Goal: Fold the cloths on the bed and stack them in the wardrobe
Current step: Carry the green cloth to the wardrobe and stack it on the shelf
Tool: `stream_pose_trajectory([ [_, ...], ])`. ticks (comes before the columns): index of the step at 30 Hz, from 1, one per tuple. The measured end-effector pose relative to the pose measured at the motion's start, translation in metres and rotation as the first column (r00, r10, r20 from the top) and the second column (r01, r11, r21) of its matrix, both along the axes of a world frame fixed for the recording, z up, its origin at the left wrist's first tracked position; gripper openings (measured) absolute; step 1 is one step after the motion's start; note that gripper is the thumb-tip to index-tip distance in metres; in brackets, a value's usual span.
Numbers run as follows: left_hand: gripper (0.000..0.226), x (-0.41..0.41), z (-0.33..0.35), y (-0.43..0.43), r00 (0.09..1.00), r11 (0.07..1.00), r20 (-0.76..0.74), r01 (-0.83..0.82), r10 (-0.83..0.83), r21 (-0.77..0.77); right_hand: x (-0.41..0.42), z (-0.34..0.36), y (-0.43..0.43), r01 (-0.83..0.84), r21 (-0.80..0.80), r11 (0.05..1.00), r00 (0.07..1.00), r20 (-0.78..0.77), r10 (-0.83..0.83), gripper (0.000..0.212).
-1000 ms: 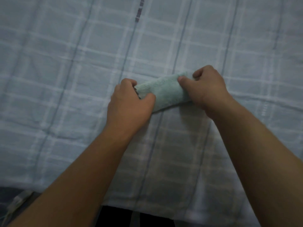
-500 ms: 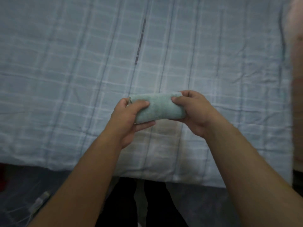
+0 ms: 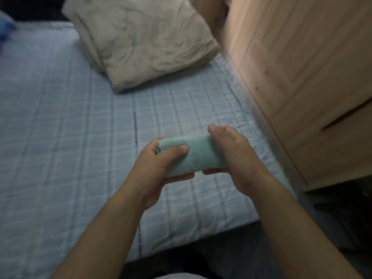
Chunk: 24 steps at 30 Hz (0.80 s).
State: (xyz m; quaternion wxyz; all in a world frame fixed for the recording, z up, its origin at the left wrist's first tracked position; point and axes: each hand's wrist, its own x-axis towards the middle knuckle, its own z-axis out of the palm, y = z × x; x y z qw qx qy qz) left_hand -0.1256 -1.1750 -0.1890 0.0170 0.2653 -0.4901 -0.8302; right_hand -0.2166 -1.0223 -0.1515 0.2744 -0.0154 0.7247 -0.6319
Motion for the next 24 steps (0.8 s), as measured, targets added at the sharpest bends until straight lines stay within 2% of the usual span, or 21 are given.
stream_pose_trajectory([
  [4,0.052,-0.012,0.04,0.017,0.992,0.99,-0.099,0.063,-0.076,-0.128,0.01,0.03,0.03,0.055,-0.005,0.998,0.979,-0.197,-0.055,0.037],
  [9,0.048,-0.04,0.076,0.063,0.971,0.969,-0.179,0.118,-0.158,-0.217,0.009,0.061,0.085,0.239,-0.127,0.963,0.905,-0.332,-0.268,0.023],
  [13,0.036,-0.064,0.093,0.114,0.949,0.954,-0.221,0.167,-0.224,-0.249,0.002,0.076,0.138,0.319,-0.19,0.928,0.859,-0.356,-0.368,0.02],
  [18,0.037,-0.091,0.107,0.201,0.925,0.937,-0.251,0.214,-0.286,-0.276,-0.011,0.091,0.226,0.372,-0.248,0.895,0.821,-0.363,-0.441,0.017],
  [24,0.042,-0.124,0.122,0.3,0.902,0.944,-0.327,0.201,-0.283,-0.262,-0.043,0.106,0.327,0.402,-0.257,0.879,0.787,-0.393,-0.475,0.028],
])
